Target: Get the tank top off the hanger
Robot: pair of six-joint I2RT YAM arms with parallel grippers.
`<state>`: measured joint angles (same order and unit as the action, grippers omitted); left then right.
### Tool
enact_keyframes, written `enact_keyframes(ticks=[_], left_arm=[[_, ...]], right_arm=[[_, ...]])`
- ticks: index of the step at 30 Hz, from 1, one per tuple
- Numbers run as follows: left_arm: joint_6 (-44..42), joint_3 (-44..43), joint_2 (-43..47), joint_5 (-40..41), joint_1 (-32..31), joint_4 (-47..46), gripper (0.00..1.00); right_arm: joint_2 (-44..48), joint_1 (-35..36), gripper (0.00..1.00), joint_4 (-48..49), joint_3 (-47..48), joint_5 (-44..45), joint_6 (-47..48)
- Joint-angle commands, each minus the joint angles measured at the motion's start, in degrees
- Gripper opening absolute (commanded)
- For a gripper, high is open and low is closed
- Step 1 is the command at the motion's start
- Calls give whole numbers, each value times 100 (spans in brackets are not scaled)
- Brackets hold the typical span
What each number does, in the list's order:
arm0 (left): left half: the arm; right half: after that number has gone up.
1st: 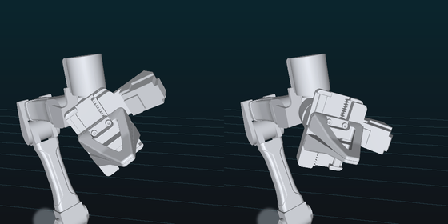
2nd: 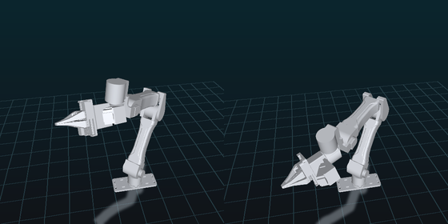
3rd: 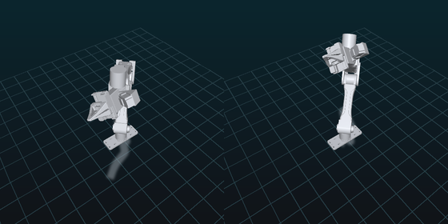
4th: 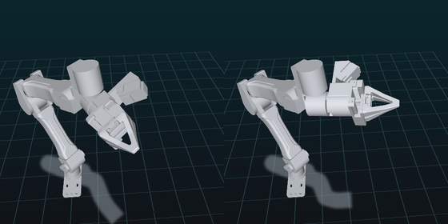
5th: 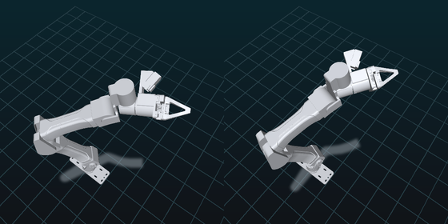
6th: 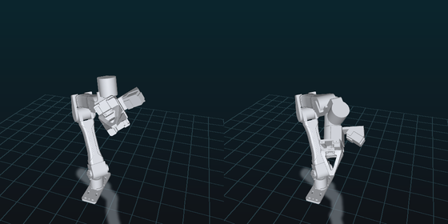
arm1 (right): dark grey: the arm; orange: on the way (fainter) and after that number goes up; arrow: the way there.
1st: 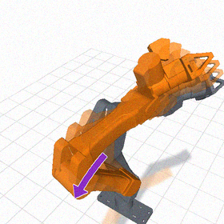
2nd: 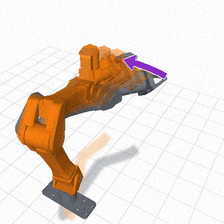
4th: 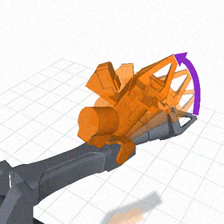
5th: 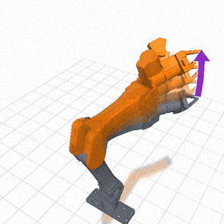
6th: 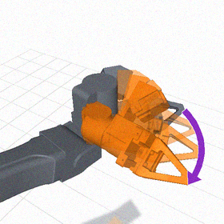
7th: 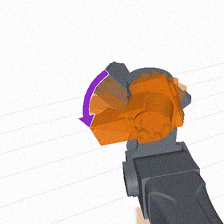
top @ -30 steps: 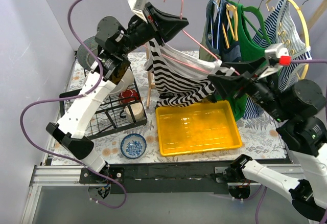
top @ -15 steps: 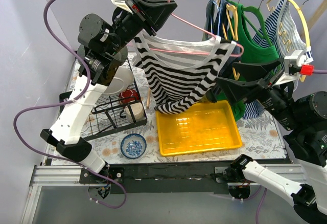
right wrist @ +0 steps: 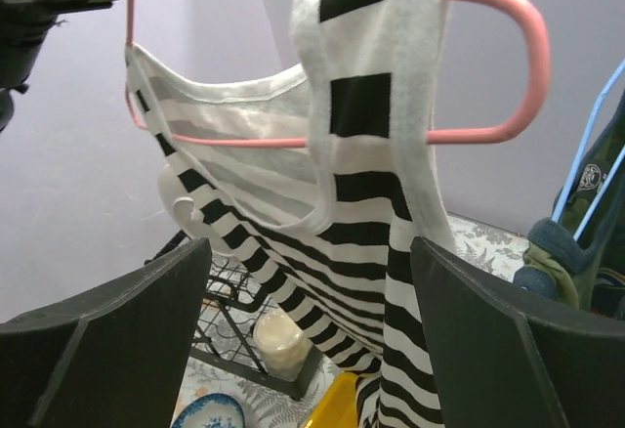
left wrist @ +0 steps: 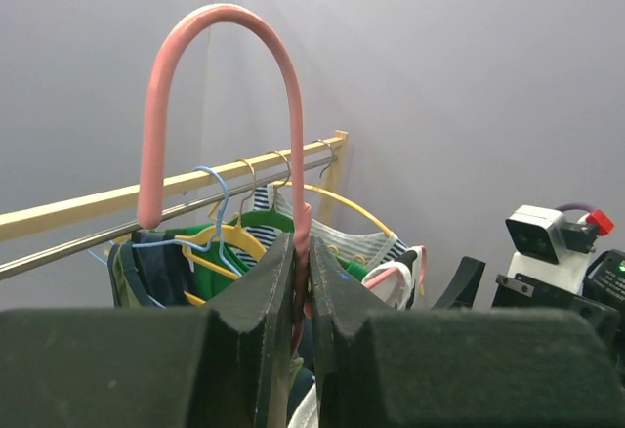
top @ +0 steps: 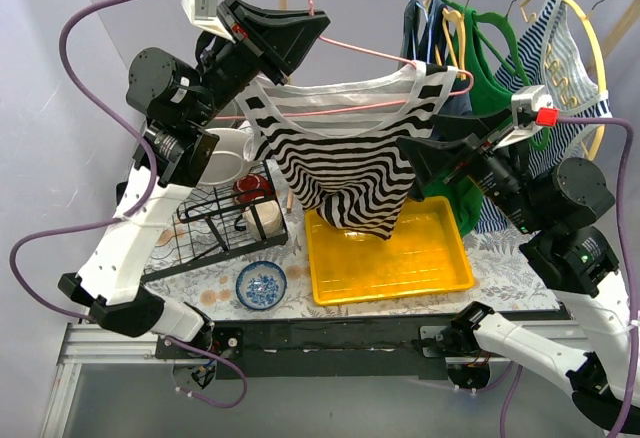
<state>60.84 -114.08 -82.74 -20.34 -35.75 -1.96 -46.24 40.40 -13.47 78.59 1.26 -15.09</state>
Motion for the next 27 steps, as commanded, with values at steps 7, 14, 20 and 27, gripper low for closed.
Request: enact_keyframes(ticks=[7,14,20,27], left_arm=[[-90,712,803,30,-2,-112,0],[50,1045,1005,12,-2,-146,0],[218,1265,1067,-58,-2,-358,0],[87,1670,1357,178,-2,-386,0]], right_arm=[[211,12,92,565,-80,542,6],[238,12,87,574,-291,402,-11],[150,3,74,793,-520,50,-161],[150,12,1,627,-494,382,-240]])
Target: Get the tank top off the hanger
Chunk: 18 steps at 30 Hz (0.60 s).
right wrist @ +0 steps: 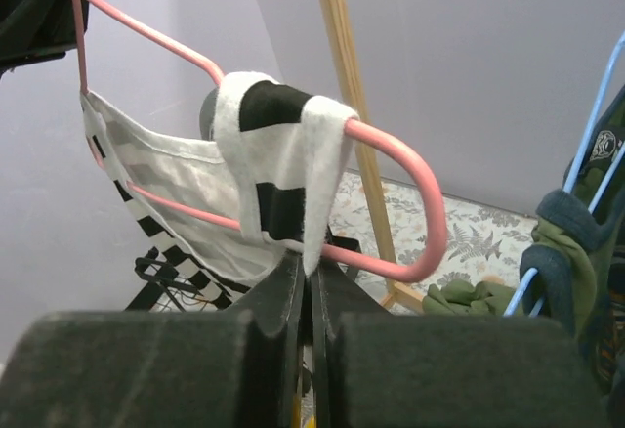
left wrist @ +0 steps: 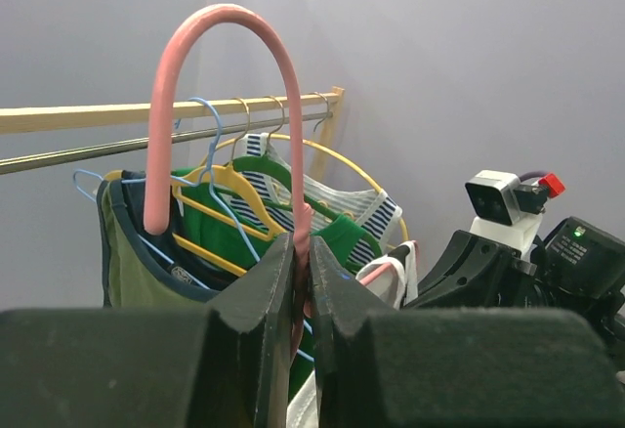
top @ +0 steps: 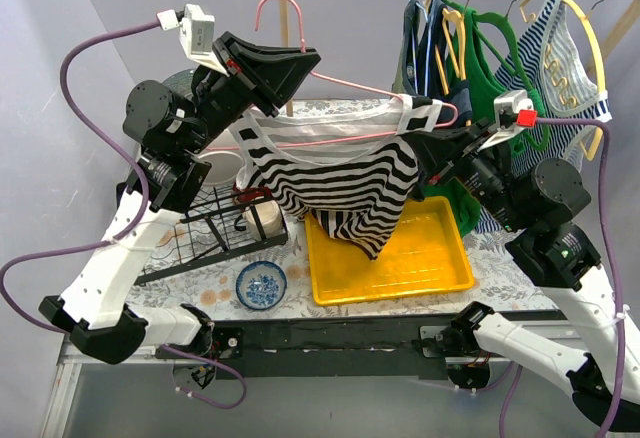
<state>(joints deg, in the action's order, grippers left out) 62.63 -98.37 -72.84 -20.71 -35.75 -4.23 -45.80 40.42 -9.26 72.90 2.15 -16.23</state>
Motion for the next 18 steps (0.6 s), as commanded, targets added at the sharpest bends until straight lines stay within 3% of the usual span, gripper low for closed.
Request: enact_keyframes(ticks=[1,8,13,18], left_arm=[[-293,107,402,303,-2,-61,0],[-919,854,1131,1516,-2,536,0],[-858,933,1395,1447,-11,739,0],[-228,1004,1571,1193,-2,494,0]], right_arm=[[176,9,1,205,110,381,-178],[352,9,1,-358,392,1137,-3],[493,9,1,-428,321,1455,41],[511,9,1,-446,120,1087,15]])
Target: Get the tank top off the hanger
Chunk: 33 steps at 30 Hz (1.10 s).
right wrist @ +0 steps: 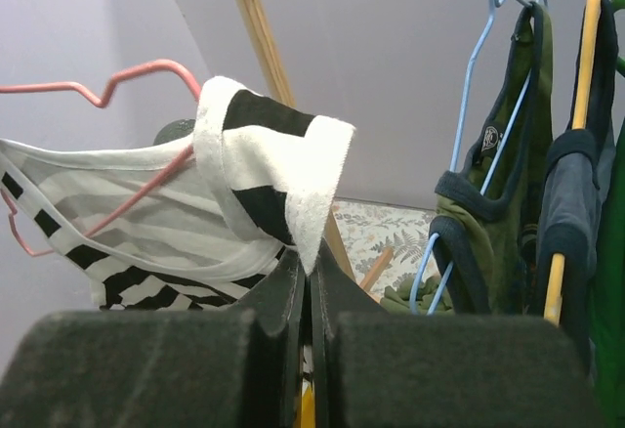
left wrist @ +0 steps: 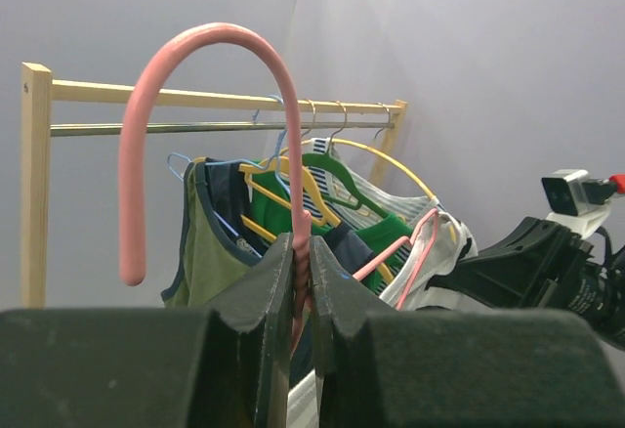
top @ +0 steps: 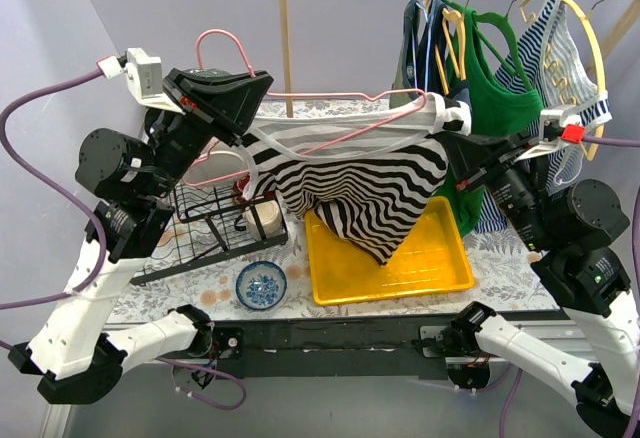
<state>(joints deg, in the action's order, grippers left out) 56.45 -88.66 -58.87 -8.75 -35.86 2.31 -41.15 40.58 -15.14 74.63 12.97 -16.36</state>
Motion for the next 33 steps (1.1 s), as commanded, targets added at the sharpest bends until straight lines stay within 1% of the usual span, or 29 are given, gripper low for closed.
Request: enact_keyframes(ticks=[1,2,3,5,6,9,12,16,19,21,22,23,24,26,28,30,31,32,33], left_arm=[[507,51,209,-186,8,-195,0],[656,103,218,-310,8,-535,0],[779,112,210,-398,8,-643,0],[1087,121,166,-574,8,-906,0],[1184,130,148,-610,8,-1003,0],[1544,156,69,-785,8,-1416,0],[1869,182,7,-953,8,-1803,0],[2072,174,-28,-1014,8,-2164,0],[2204,139,-37,-988,8,-2287,0],[2467,217,33,-971,8,-2602,0],[2607,461,86,-962,8,-2804,0],[2808,621,139,-988,8,-3284,0],[3063,718,174,-988,8,-3446,0],[3214,763,218,-997,8,-3605,0],[3364,710,201,-1023,8,-3667,0],[3513,727,209,-1067,8,-3921,0],[3679,788,218,-1084,8,-4079,0],[3785,963,236,-1128,8,-4489,0],[3899,1034,236,-1155,8,-4667,0]], right_arm=[[54,-6,1,203,-123,-127,28],[80,-15,1,300,-211,-285,28],[72,-6,1,414,-308,-643,19],[19,-6,1,476,-335,-1023,45],[-51,-6,1,485,-353,-1468,45],[-165,-6,1,442,-458,-1981,28],[-209,-15,1,363,-598,-2097,28],[-227,-6,1,161,-783,-2097,45],[-253,-6,1,-41,-845,-1887,194],[-280,-6,1,-68,-862,-1877,256],[-297,-6,1,-68,-862,-1912,265],[-306,-6,1,-60,-836,-1956,274],[-332,-6,1,-60,-827,-2026,282],[-342,-6,1,-94,-801,-2027,309],[-368,-6,1,-165,-748,-1904,361],[-377,-6,1,-235,-783,-1712,414],[-377,-6,1,-235,-844,-1623,545],[-359,-6,1,-227,-949,-1483,581],[-376,-6,1,-227,-1037,-1160,581]])
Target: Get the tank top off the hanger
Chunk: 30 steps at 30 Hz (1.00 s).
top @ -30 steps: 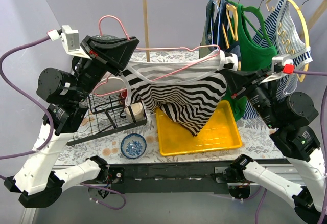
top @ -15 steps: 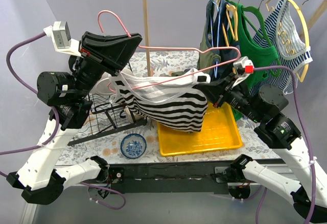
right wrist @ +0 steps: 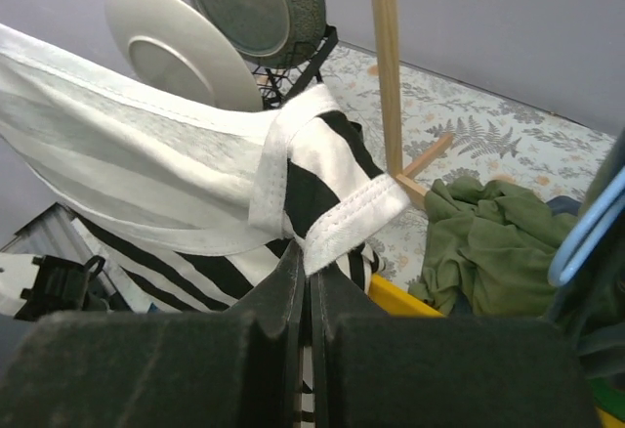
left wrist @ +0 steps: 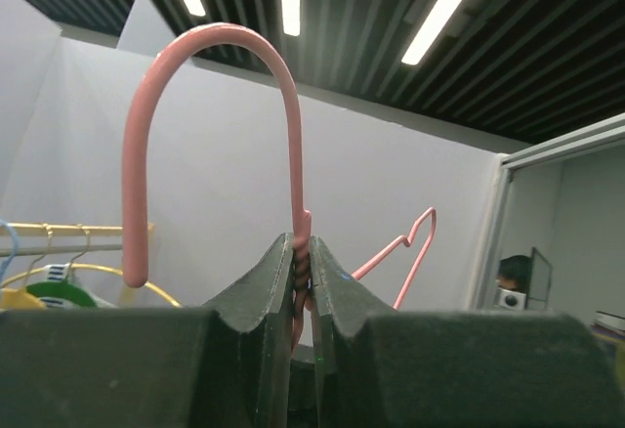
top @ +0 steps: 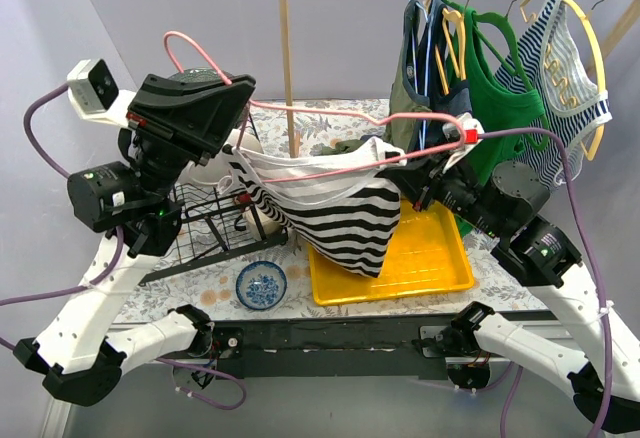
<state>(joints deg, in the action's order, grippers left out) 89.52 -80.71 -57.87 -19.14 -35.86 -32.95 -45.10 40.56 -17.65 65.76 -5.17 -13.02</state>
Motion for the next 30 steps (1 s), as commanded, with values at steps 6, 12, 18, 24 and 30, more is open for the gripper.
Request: enact_keyframes(ticks=[6,12,18,24,30], left_arm=[[637,142,4,-91,8,-1082,0],[576,319,-23,76,8,-1082,0],[392,117,-76,15,8,-863,0],[-196,-191,109,-125,8,68,0],[-829,-235,504,-108,8,1227,0]], right_arm=[[-51,-4,1,261,-660,289,256],[-43,-12,1,482,-749,113,71],[220,-4,1,288,-266,464,10],[423,-4,1,174,638,850,194],[415,-4,1,289,1035,1114,870]])
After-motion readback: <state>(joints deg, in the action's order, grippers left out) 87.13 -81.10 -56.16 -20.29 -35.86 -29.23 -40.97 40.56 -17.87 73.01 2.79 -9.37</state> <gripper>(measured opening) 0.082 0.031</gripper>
